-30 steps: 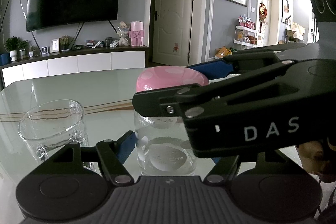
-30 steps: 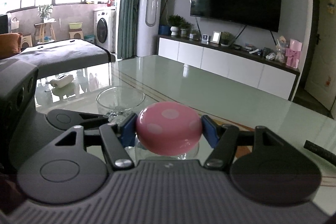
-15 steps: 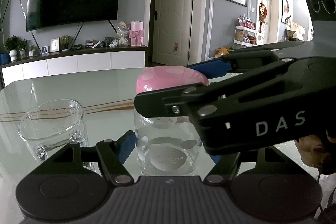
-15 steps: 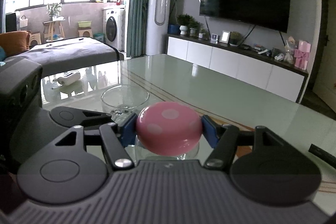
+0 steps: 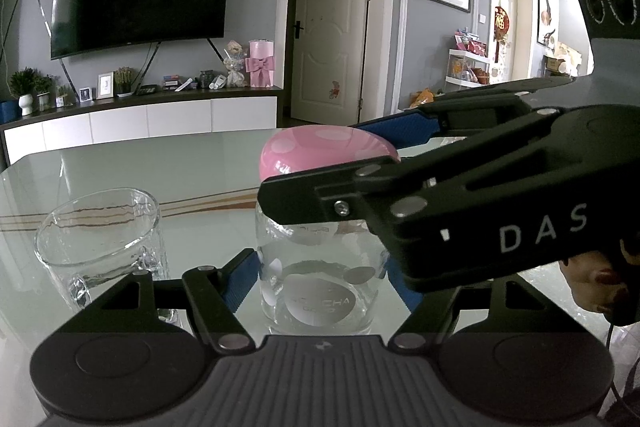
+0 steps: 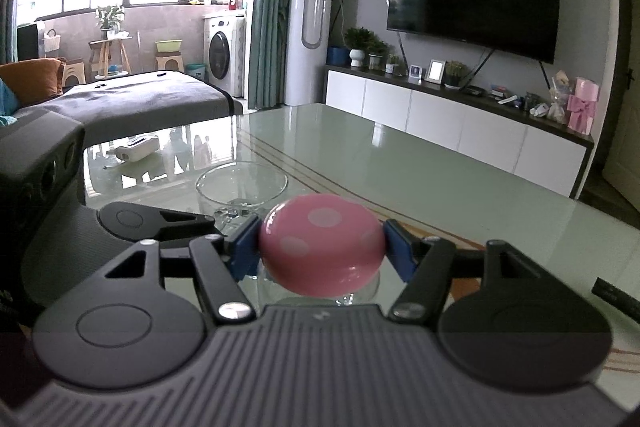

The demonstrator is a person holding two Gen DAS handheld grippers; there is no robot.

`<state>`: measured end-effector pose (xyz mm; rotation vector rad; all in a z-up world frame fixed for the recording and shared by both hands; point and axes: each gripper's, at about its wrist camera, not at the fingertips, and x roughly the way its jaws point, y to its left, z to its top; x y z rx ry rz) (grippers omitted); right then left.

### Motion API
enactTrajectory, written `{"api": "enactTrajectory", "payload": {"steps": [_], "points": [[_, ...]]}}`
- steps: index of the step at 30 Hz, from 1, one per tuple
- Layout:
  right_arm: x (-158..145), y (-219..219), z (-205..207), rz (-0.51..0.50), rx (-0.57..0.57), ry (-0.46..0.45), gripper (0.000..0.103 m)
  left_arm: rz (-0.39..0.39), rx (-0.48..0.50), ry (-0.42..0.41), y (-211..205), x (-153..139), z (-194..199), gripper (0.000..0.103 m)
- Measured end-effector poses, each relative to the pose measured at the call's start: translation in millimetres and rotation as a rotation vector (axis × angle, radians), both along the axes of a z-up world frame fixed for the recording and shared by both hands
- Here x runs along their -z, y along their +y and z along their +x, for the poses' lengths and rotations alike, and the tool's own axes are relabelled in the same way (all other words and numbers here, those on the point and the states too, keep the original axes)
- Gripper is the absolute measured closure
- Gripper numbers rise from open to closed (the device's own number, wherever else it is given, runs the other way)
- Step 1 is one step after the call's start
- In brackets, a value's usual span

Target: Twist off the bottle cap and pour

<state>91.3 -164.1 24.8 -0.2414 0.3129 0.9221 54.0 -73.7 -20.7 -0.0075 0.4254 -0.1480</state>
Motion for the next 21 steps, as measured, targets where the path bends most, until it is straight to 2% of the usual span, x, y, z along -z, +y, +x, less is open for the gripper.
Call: {"api": "enactTrajectory", "payload": {"steps": [2,4,5,16,21], "points": [[-0.3,1.1,-3.1,0.002,0.006,-0.001,0.029,-0.002,-0.001,0.0,0.5,0.5,0.0,0.022],[-1.5,2.4,-7.1,0.004,0.014,-0.009,0.019,-0.007,-0.002,-0.005,1.2,0.0,-1.0,0.018],[-2.2,3.7,-8.0,0.004,0.021,-0.013,0.018,-0.008,-0.001,-0.006,1.4,0.0,-1.4,0.018],[-5.5,15.0,-14.1,0.007,0.201,0.007,0.018,-0.004,0.013,-0.011,0.5,0.9,-3.6,0.018],[-3.7,18.6,-11.7,0.015,0.229,0.024,0.018,0.002,0.017,-0.014,-0.3,1.6,-4.9,0.02]]}}
